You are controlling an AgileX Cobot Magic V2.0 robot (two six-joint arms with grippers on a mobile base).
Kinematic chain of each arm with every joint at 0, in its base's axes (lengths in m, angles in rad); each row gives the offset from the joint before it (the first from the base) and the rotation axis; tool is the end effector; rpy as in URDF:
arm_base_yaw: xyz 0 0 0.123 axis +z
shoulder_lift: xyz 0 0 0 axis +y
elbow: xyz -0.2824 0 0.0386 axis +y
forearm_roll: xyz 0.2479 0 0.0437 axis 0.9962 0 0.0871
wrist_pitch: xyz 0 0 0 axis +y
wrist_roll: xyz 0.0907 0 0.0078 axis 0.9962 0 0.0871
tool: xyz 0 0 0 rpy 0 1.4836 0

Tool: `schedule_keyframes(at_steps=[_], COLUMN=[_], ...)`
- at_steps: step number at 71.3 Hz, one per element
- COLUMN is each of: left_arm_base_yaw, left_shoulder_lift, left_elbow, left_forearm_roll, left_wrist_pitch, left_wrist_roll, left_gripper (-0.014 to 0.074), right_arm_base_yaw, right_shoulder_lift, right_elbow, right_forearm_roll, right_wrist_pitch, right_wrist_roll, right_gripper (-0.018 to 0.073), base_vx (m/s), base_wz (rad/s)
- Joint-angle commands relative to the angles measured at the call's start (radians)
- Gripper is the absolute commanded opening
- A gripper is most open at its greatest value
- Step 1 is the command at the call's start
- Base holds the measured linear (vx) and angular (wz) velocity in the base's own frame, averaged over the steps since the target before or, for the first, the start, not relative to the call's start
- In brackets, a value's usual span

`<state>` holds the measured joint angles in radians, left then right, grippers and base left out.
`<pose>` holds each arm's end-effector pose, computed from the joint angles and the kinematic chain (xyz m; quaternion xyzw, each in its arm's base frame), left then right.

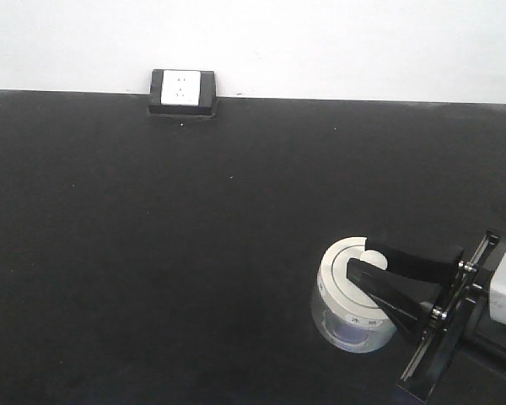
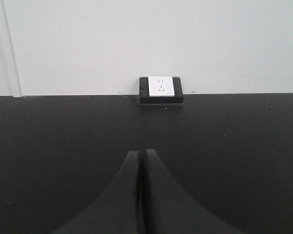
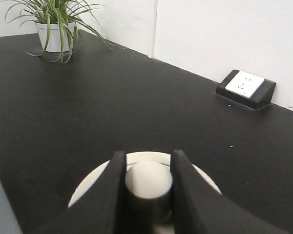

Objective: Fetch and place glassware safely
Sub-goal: 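Approach the black counter carrying the jar in the right gripper, then lower the jar onto the counter with the right gripper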

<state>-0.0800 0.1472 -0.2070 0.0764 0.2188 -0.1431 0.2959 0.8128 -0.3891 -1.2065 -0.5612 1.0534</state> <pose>0.0619 -0.0034 0.2544 -0.0014 0.7318 -0.0445 0.6800 0.1364 0.0888 0.2833 -0.3077 0.6750 0.2559 0.6199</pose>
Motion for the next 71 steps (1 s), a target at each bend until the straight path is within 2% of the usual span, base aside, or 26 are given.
schedule_keyframes(at_steps=[1,10,17,27,38,52,65,71], left_arm_base_yaw=[-0.005,-0.005,-0.005,-0.005,-0.005,-0.005,-0.005,-0.005], left_shoulder_lift=[0.017,0.017,0.017,0.017,0.017,0.017,0.017,0.017], left_elbow=[-0.026,-0.026,-0.026,-0.026,-0.026,-0.026,-0.026,-0.026], left_forearm_roll=[-0.009,-0.009,-0.009,-0.009,-0.009,-0.009,-0.009,-0.009], left_wrist_pitch=[-0.071,-0.071,-0.071,-0.071,-0.071,-0.071,-0.071,-0.071], left_wrist_roll=[-0.008,-0.008,-0.008,-0.008,-0.008,-0.008,-0.008,-0.008], left_gripper=[-0.0007,-0.0007,-0.0007,-0.0007,-0.0007,-0.0007,-0.0007,-0.0007], right_arm_base_yaw=[-0.001,-0.001,-0.001,-0.001,-0.001,-0.001,-0.001,-0.001], right_shoulder_lift=[-0.002,-0.002,0.028,0.116,0.240,0.422,0.615,0.684], right_elbow=[-0.029,-0.029,-0.042,-0.102,-0.212,-0.348,-0.413,-0.414], right_forearm_roll=[0.045,0.054,0.119,0.259,0.369,0.493,0.539,0.564], right_wrist_pitch=[-0.034,-0.031,0.001,0.052,0.056,0.053,0.000,-0.059], right_wrist_roll=[-0.001,0.030,0.011,-0.100,-0.243,-0.350,-0.496,-0.529], right_gripper=[-0.0001,-0.0001,-0.0001,0.0001,0.0006,0.0010,0.0018,0.0025], base_vx=[0.00,0.00,0.00,0.00,0.00,0.00,0.00,0.00], base_wz=[0.00,0.00,0.00,0.00,0.00,0.00,0.00,0.00])
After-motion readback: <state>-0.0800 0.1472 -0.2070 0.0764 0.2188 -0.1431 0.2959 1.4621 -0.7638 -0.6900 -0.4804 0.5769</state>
